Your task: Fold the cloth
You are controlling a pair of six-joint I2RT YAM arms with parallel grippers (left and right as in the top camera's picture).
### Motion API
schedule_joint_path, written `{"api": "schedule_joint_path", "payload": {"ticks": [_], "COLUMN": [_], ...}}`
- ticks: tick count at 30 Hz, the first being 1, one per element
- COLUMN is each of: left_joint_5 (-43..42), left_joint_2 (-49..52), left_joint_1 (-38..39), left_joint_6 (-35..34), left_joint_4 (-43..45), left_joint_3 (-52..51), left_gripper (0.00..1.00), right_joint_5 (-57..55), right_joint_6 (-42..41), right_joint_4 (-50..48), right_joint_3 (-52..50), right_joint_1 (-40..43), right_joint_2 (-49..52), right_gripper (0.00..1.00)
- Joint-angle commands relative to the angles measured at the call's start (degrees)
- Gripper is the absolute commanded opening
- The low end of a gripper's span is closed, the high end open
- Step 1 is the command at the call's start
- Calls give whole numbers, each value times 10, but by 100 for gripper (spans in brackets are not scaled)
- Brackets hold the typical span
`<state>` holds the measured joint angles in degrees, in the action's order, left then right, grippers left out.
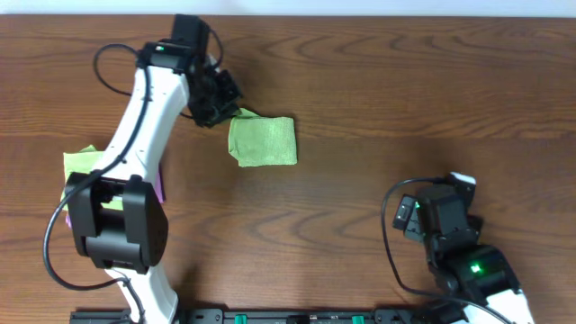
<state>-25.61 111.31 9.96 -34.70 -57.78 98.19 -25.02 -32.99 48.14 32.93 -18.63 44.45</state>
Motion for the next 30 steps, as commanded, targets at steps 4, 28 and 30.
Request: {"api": "schedule_joint_path", "payload": {"ticks": [4,28,30], "left_joint_5": [7,-39,-35], "left_joint_2": [-14,-49,-73], "left_joint_1": [25,28,28], "left_joint_6": [-50,-194,-198], "left_joint_4": [-5,139,155], "left_joint_3": [10,-203,-225], "left_gripper": [22,60,61], "right_joint_5": [-112,-167,-167], "right_joint_6": [-90,-90,-90], "right_joint_4": [-1,5,5], "right_joint_3": [-37,-38,-38], "right_joint_1": [4,3,3], "right_joint_2": [-2,-2,-2], "right_gripper": [99,99,99]}}
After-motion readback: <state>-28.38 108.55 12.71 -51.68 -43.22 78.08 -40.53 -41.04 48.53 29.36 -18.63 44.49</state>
